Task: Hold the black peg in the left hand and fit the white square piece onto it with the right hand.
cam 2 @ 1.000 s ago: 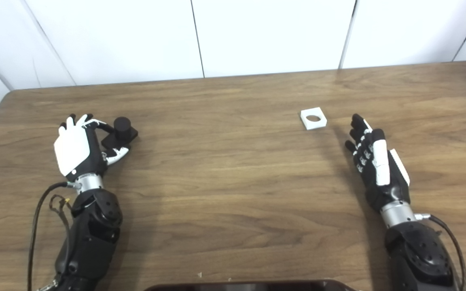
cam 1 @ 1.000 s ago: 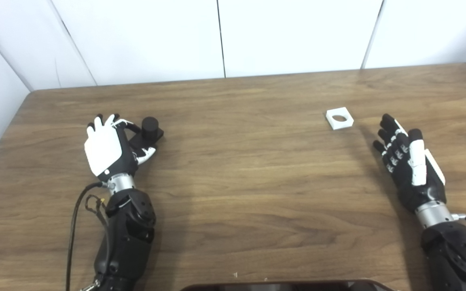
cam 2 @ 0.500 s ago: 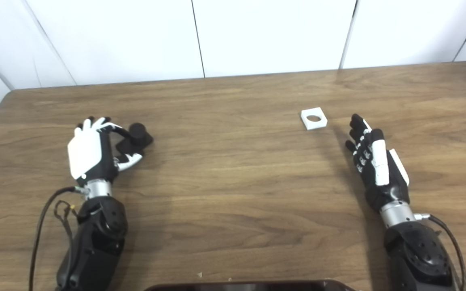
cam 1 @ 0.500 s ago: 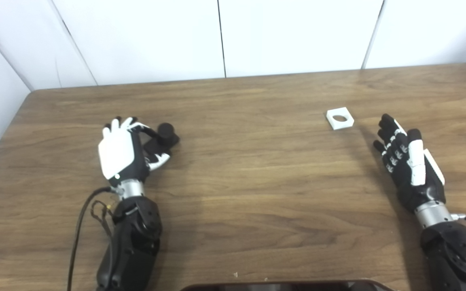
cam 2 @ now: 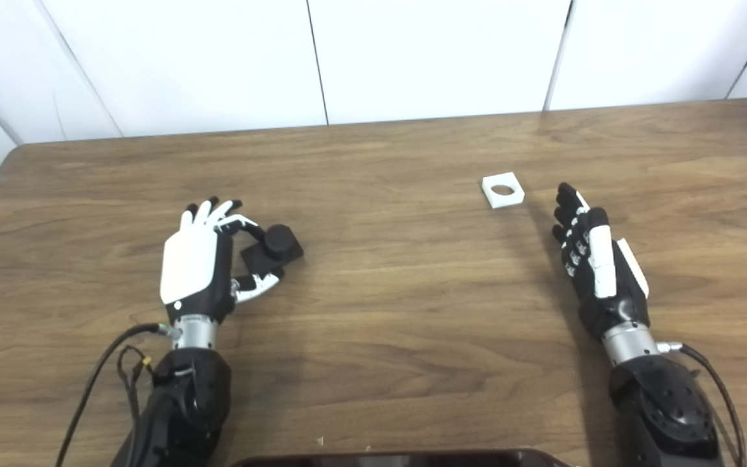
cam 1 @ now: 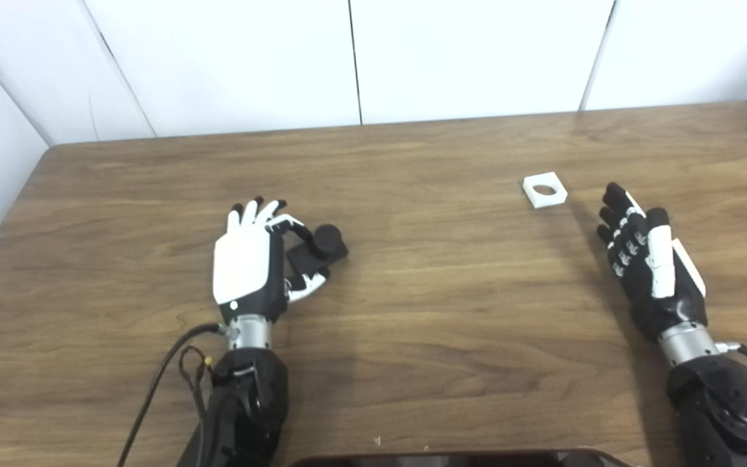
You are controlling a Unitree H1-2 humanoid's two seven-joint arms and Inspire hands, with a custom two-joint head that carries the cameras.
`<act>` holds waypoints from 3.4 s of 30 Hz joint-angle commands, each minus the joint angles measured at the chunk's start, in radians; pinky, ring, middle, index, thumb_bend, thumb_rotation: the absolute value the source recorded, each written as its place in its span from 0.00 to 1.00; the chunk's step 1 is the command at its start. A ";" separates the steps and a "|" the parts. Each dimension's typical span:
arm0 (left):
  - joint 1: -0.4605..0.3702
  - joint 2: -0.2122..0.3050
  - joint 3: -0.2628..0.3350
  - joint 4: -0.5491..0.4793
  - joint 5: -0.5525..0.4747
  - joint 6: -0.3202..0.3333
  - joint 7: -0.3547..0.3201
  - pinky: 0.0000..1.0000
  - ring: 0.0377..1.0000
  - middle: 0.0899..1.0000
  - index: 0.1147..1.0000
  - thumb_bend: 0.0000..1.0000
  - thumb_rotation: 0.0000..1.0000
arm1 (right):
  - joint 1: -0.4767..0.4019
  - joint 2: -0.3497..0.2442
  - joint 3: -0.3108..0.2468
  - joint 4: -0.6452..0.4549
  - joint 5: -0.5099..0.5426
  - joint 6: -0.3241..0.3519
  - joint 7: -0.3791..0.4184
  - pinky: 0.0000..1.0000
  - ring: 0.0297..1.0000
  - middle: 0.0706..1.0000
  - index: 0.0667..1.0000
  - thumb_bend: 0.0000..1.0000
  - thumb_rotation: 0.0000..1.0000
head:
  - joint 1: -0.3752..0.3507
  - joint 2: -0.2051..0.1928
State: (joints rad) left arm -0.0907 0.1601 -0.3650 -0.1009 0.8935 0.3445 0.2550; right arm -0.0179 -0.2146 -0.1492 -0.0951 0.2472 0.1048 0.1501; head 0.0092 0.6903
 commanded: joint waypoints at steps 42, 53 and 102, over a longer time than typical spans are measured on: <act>0.165 -0.060 -0.125 -0.204 -0.029 -0.179 -0.311 1.00 0.99 0.90 0.43 0.51 0.06 | 0.005 0.003 0.044 -0.069 -0.093 0.021 -0.040 1.00 1.00 0.99 0.95 0.72 0.90 | -0.041 -0.006; 0.163 -0.063 -0.120 -0.188 -0.024 -0.188 -0.304 1.00 0.99 0.90 0.43 0.51 0.06 | -0.169 -0.130 0.126 -0.136 -0.460 0.054 -0.061 0.99 0.94 0.92 0.80 0.83 0.39 | -0.043 -0.009; 0.170 -0.088 -0.112 -0.168 -0.001 -0.201 -0.280 1.00 0.98 0.91 0.43 0.51 0.07 | -0.574 -0.312 0.355 0.340 -0.794 -0.009 0.050 0.96 0.99 0.93 0.71 0.94 0.29 | -0.064 -0.038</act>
State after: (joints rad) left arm 0.0833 0.0745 -0.4748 -0.2837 0.8717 0.1421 -0.0130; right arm -0.5231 -0.5050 0.2084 0.2555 -0.5376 0.1316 0.2129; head -0.0552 0.6504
